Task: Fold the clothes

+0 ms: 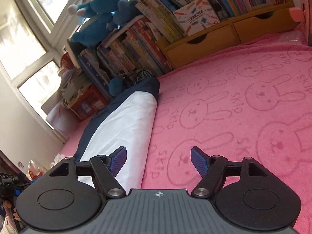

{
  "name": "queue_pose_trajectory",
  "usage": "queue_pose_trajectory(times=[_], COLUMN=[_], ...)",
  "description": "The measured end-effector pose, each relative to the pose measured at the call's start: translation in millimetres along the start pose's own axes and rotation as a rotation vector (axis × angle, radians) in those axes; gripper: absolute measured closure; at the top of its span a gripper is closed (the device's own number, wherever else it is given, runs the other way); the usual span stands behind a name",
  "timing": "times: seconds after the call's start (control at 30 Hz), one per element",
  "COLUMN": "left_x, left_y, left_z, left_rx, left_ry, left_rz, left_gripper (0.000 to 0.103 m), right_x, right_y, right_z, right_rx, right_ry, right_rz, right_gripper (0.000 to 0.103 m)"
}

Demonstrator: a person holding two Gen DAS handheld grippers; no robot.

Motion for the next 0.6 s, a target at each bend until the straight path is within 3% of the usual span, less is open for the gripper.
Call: queue_pose_trajectory(times=[0.03,0.13,0.23,0.33,0.4,0.43,0.53,0.6], left_x=[-11,-50,-80,-94,-98,-98,-100,-101], left_y=[14,26,19,6,-1,-3,-5,-5], left_z=[-6,-42,-75,-93,-99,-100,-102,-104], left_rx=[0.024,-0.018,-0.085,-0.127,-0.134,-0.134,-0.127,-0.131], left_ry=[0.021,0.138,0.211,0.234,0.246,0.241,0.218,0.205], left_rz=[0.044,0.094,0.153,0.181,0.186,0.186,0.194,0.192], left_gripper=[0.043,0.043,0.044,0.046,0.067,0.072,0.08,0.083], right_x=[-2,-9,-17,-24,-29,-33,-45,-52], right_y=[5,10,8,-4,-14,-19,-35,-41], right_z=[-14,-48,-74,-84,-85,-85,-85,-83], right_rx=[-0.006,-0.035,-0.071,-0.113,-0.144,-0.162,-0.208,-0.166], right_ry=[0.01,0.025,0.029,0.043,0.065,0.091,0.159,0.114], right_rz=[-0.014,-0.031,-0.026,0.003,0.013,0.01,0.009,0.078], right_gripper=[0.03,0.03,0.03,0.03,0.029,0.029,0.029,0.037])
Point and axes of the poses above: each gripper's, at about its wrist camera, not at the fingertips, and z roughly against the way its jaws point, x to its right, y to its top, the point moved 10 cm from there along -z, roughly the way its jaws point, and after that the axes turned 10 degrees about -z, right-handed, at the moved point
